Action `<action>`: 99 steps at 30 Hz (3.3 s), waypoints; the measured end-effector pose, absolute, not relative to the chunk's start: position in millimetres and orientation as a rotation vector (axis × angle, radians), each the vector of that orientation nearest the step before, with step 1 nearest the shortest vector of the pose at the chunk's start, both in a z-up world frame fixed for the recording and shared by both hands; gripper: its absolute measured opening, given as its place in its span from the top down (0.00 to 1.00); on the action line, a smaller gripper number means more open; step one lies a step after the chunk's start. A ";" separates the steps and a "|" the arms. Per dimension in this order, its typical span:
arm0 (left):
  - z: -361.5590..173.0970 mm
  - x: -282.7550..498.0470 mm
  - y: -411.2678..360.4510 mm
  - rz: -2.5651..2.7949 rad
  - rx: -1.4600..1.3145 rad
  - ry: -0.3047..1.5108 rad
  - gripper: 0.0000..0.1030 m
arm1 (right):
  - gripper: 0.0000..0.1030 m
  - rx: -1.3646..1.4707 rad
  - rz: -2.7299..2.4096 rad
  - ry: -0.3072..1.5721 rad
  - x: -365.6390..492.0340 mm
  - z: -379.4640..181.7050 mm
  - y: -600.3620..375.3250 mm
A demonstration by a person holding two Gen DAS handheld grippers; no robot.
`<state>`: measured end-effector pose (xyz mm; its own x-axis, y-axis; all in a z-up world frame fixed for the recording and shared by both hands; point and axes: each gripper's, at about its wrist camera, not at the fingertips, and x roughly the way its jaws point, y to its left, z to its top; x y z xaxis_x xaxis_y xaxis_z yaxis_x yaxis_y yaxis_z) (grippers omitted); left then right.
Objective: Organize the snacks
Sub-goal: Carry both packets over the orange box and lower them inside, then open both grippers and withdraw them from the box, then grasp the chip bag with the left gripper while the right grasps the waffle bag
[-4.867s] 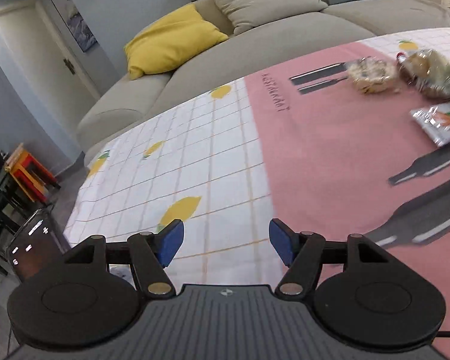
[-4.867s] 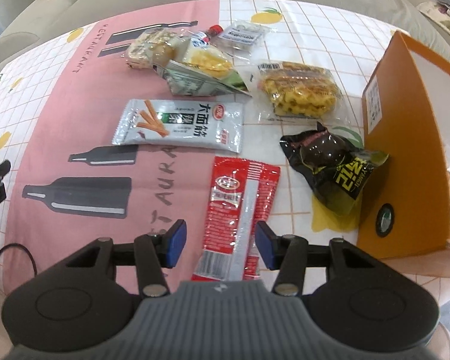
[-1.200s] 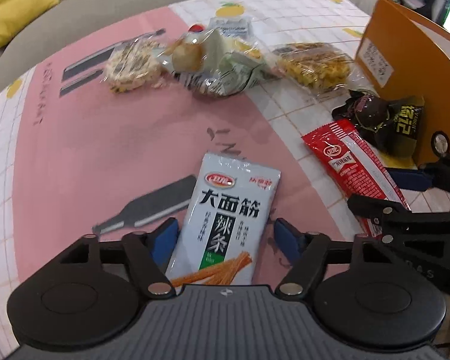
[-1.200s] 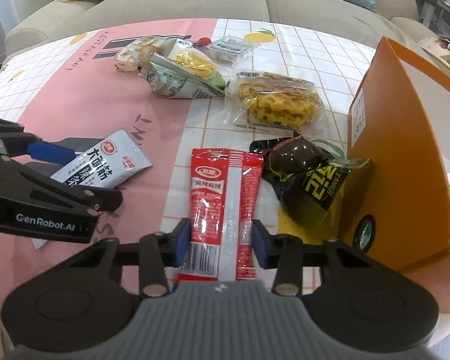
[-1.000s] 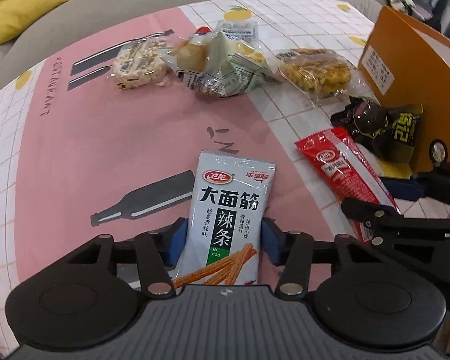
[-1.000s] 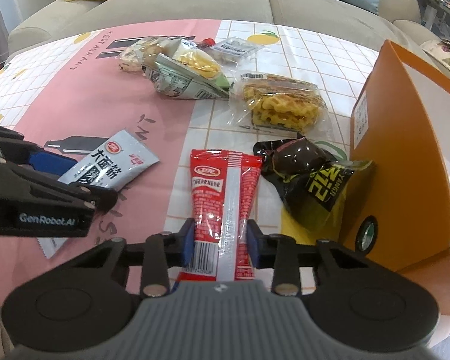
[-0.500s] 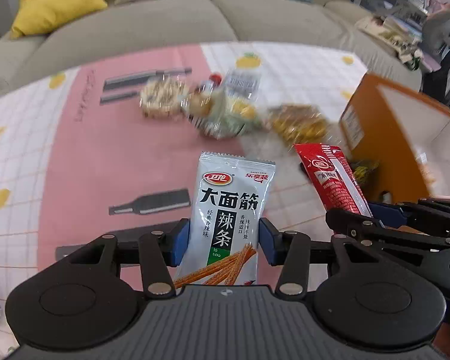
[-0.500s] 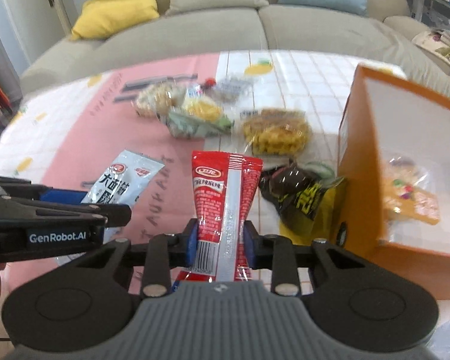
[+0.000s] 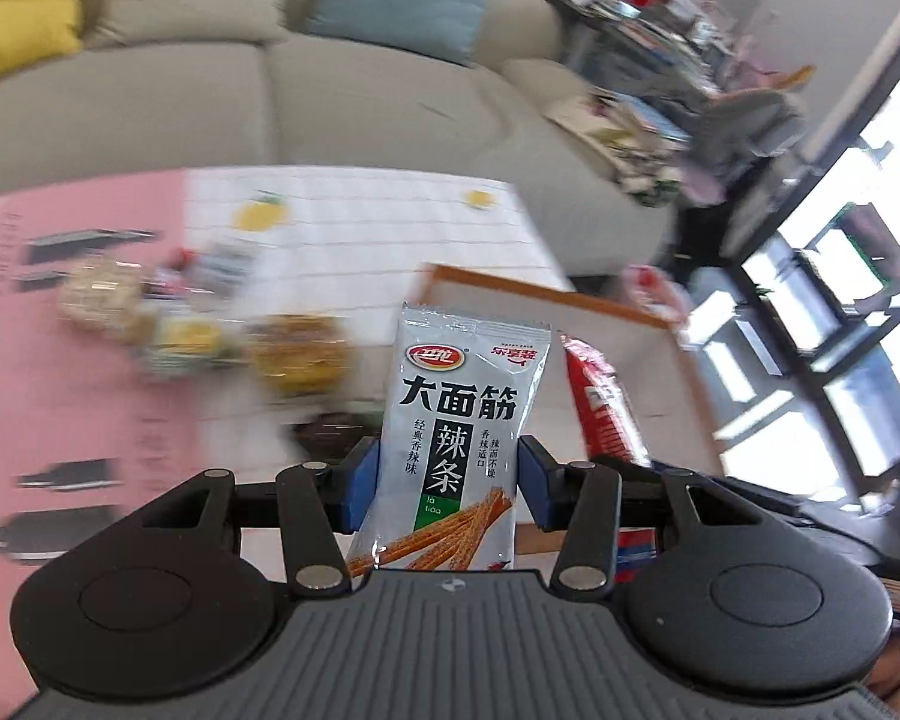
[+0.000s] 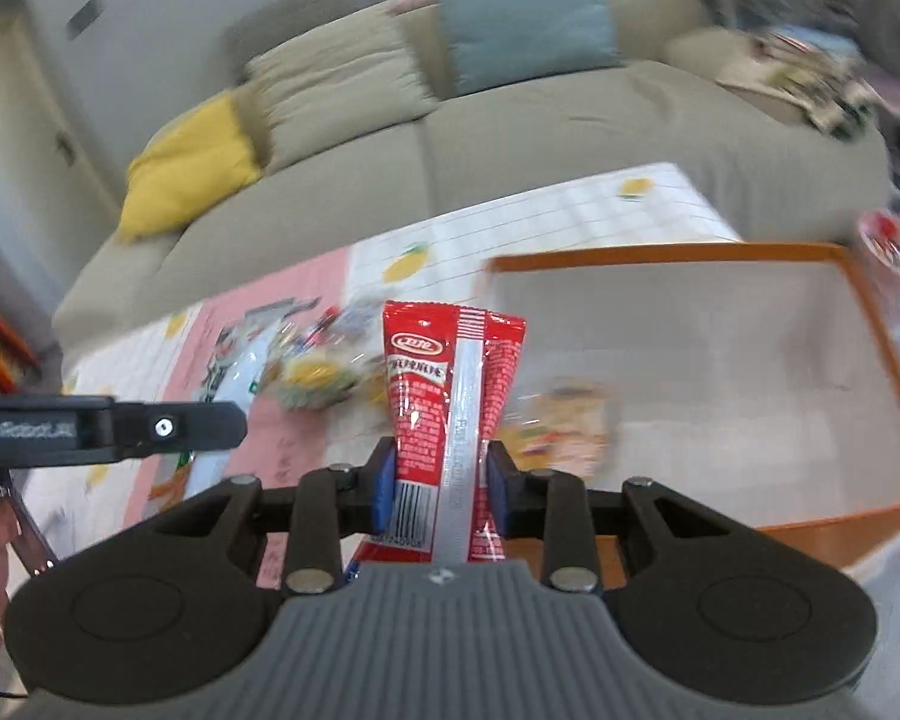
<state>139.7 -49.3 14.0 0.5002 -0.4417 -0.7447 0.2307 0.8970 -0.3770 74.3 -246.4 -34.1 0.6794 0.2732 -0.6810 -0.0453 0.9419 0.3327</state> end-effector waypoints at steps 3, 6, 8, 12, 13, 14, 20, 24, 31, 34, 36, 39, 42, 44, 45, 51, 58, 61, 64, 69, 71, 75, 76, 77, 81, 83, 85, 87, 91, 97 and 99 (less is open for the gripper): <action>11.3 158.1 -93.6 -0.465 -0.220 0.993 0.46 | 0.72 0.379 0.151 0.831 77.2 -29.5 -292.7; -3.2 181.6 -129.8 -0.516 -0.256 1.063 0.46 | 0.72 0.405 0.096 0.869 86.4 -32.3 -330.6; -14.4 194.4 -146.9 -0.537 -0.285 1.108 0.46 | 0.72 0.398 0.069 0.891 94.5 -36.7 -346.2; -40.2 216.1 -180.0 -0.528 -0.253 1.172 0.46 | 0.72 0.424 0.035 0.936 109.3 -48.3 -373.6; -50.4 222.6 -184.2 -0.509 -0.262 1.206 0.46 | 0.72 0.431 0.033 0.952 115.6 -53.2 -376.9; -59.0 228.5 -187.5 -0.490 -0.267 1.235 0.46 | 0.72 0.436 0.030 0.974 121.5 -59.1 -380.9; -97.6 239.4 -206.9 -0.421 -0.185 1.333 0.46 | 0.71 0.419 0.028 1.107 153.1 -93.6 -390.0; -112.9 247.6 -208.7 -0.384 -0.197 1.378 0.46 | 0.71 0.375 0.027 1.193 169.4 -111.7 -386.3; -129.0 256.8 -221.6 -0.384 -0.169 1.450 0.45 | 0.71 0.373 0.105 1.313 180.9 -136.2 -381.1; -132.0 259.1 -224.9 -0.375 -0.154 1.463 0.43 | 0.70 0.303 0.099 1.325 184.4 -141.6 -373.5; -132.8 260.0 -225.5 -0.374 -0.132 1.467 0.39 | 0.69 0.290 0.100 1.337 185.0 -143.9 -370.0; -132.3 260.0 -225.8 -0.391 -0.124 1.466 0.36 | 0.65 0.285 0.096 1.357 188.9 -147.9 -367.2; -130.7 260.8 -226.4 -0.407 -0.125 1.465 0.34 | 0.62 0.279 0.080 1.367 192.1 -150.9 -366.8; -126.3 259.7 -224.2 -0.421 -0.125 1.458 0.34 | 0.62 0.284 0.081 1.368 192.3 -150.7 -366.3; -123.7 258.8 -222.5 -0.425 -0.124 1.453 0.34 | 0.62 0.289 0.081 1.372 192.3 -151.0 -365.9; -100.3 242.5 -203.1 -0.455 -0.111 1.407 0.34 | 0.56 0.219 0.048 1.382 189.3 -155.8 -361.4; -76.1 224.8 -185.9 -0.493 -0.091 1.365 0.33 | 0.53 0.103 0.012 1.357 181.7 -146.4 -351.9; -62.5 216.7 -176.0 -0.514 -0.105 1.343 0.33 | 0.50 0.099 0.008 1.336 176.1 -135.2 -348.7; -47.1 208.0 -162.0 -0.523 -0.134 1.315 0.33 | 0.44 0.084 0.003 1.297 166.5 -117.8 -343.3; -21.4 188.4 -132.1 -0.492 -0.150 1.235 0.33 | 0.41 0.097 0.005 1.221 152.1 -90.7 -327.7; -12.6 179.0 -118.6 -0.470 -0.141 1.198 0.33 | 0.40 0.108 0.011 1.184 144.3 -77.8 -318.9; -1.1 163.2 -95.0 -0.432 -0.123 1.144 0.33 | 0.40 0.113 0.041 1.114 132.0 -59.7 -294.6; 1.1 158.6 -88.2 -0.422 -0.119 1.132 0.33 | 0.40 0.111 0.047 1.097 127.9 -53.1 -288.3; 3.4 155.0 -81.4 -0.412 -0.117 1.121 0.33 | 0.39 0.108 0.052 1.078 124.2 -47.7 -281.4; 8.4 138.8 -48.5 -0.398 -0.138 1.054 0.33 | 0.39 0.112 0.071 1.006 111.7 -33.5 -254.9; 5.1 132.9 -28.8 -0.386 -0.155 1.032 0.33 | 0.39 0.124 0.087 0.963 104.9 -27.9 -240.4; 0.1 128.2 -11.2 -0.354 -0.155 1.016 0.33 | 0.39 0.128 0.115 0.913 96.8 -23.1 -225.7; -7.6 123.8 9.2 -0.328 -0.161 1.006 0.33 | 0.39 0.122 0.149 0.865 90.3 -24.3 -208.8; -23.8 121.0 46.5 -0.277 -0.182 1.001 0.33 | 0.39 0.083 0.226 0.821 86.0 -34.5 -171.4; -40.4 131.7 80.0 -0.262 -0.164 0.984 0.33 | 0.39 -0.007 0.336 0.826 102.9 -54.2 -124.5; -44.3 139.9 85.2 -0.272 -0.135 0.980 0.29 | 0.39 -0.048 0.353 0.832 111.7 -58.9 -112.2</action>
